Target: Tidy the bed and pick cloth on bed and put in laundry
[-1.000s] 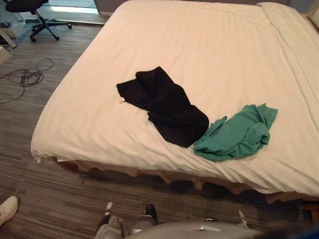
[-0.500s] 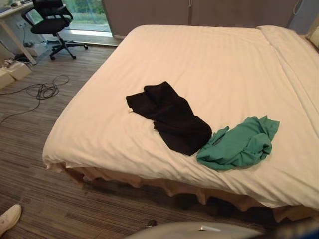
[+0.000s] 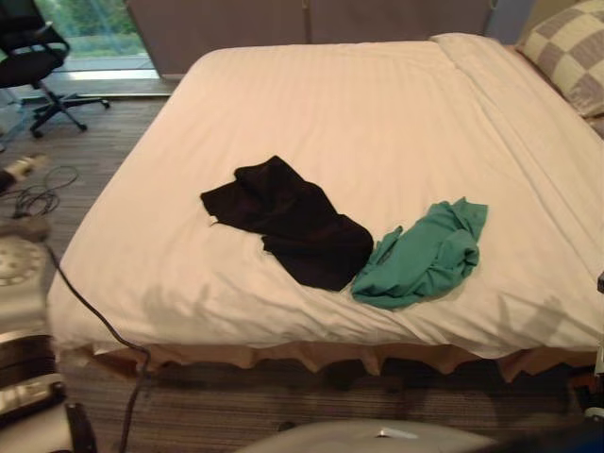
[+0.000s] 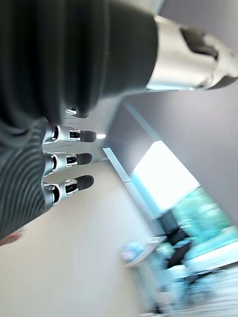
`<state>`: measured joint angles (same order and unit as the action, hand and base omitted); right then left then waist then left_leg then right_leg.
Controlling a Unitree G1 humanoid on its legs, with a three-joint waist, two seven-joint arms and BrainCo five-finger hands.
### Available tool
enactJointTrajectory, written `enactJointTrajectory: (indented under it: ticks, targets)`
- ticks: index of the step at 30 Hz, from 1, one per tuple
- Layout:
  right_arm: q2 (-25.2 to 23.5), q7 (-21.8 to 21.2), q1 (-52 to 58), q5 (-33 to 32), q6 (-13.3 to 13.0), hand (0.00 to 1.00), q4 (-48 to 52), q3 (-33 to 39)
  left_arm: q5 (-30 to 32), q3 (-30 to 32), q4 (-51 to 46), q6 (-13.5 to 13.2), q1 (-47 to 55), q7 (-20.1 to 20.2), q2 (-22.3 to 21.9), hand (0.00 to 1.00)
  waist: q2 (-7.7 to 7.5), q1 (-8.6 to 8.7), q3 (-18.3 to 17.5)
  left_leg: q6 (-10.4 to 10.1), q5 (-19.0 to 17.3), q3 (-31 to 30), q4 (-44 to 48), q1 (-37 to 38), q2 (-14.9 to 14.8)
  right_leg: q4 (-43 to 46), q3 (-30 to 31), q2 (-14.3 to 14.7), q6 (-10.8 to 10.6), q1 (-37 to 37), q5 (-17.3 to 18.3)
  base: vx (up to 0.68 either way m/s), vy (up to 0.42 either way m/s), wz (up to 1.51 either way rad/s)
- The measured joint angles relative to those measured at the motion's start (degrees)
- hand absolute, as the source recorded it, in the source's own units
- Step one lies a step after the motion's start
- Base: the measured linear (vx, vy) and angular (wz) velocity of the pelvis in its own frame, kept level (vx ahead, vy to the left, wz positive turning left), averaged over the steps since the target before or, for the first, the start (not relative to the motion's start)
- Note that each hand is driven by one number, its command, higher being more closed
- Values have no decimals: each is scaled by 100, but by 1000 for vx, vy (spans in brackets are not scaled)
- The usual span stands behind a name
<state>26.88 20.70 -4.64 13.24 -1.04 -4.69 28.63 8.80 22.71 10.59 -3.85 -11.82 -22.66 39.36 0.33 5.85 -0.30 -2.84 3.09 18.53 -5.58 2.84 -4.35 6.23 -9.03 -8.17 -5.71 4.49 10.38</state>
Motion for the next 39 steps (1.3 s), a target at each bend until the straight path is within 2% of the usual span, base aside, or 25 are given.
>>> enactJointTrajectory:
  ticks: [3,6,7,10,13,15,18,23,26,31,38,39]
  targets:
    - [-151,-179,-7,174,-69,0,454,-415,396,-497,-475,31,-46,40,-256,0,69,113,75,-3,2,-3,0,29,-124,-2,42,111,-1,-17,-64,4,-67,-20]
    - [-211,-328,-10,340,-72,0,618,-804,909,-890,-763,104,-164,172,-526,0,228,157,250,-4,2,59,0,24,-169,-2,121,150,-4,-119,-104,-33,-24,-18]
    - [-211,-394,-31,389,-71,0,628,-964,1095,-1011,-743,134,-253,247,-616,0,293,167,375,-5,3,119,0,10,-168,-3,208,150,-6,-156,-105,-61,-3,-28]
    - [-211,-542,-71,389,-67,0,803,-1293,1125,-1146,-657,250,-389,313,-739,0,441,264,566,-44,29,177,0,-251,-170,-27,310,153,-29,-451,-123,-89,-7,-21]
    - [-211,-636,-289,389,-68,0,934,-1438,1342,-1345,-153,428,-745,419,-740,0,505,281,726,-33,201,321,0,-630,-192,-80,515,177,1,-925,-321,-95,-12,-29]
    - [-210,-644,-415,390,-73,0,1107,-1514,1522,-1381,53,576,-862,500,-740,0,513,319,832,-36,233,359,0,-806,-258,-225,623,200,3,-1098,-463,-78,-33,-30]
    - [-212,-642,-428,390,-90,0,1361,-1600,1663,-1380,200,658,-998,593,-739,0,526,431,1022,-28,239,408,0,-911,-273,-243,662,223,-9,-1227,-531,-51,3,-9]
    - [-252,-637,-399,390,-195,0,1943,-1645,1805,-1350,268,867,-1409,664,-736,0,568,416,1345,18,398,464,0,-1286,-283,-236,733,238,-18,-1643,-617,-69,-11,-4]
    - [-460,-637,-296,389,-239,0,2163,-1802,1895,-1338,488,954,-1425,741,-737,0,571,414,1455,5,408,582,0,-1390,-342,-235,822,273,6,-1805,-684,-32,-9,-15]
    - [-590,-634,-104,387,-327,0,2614,-1860,1893,-1327,702,957,-1463,785,-737,0,562,428,1636,-28,475,673,-1,-1623,-406,-237,928,341,25,-2115,-767,-32,-23,-15]
    - [-606,-634,-103,273,-460,0,3219,-1963,1907,-1322,1502,853,-1686,1334,-714,0,565,374,1847,-70,588,937,-1,-2000,-534,-224,1018,455,69,-2594,-897,-25,-33,-12]
    - [-607,-638,-102,249,-497,0,3292,-2019,1947,-1303,1573,809,-1743,1350,-698,100,567,332,1867,-73,590,949,-1,-2049,-565,-224,1038,484,73,-2651,-919,-24,-36,-11]
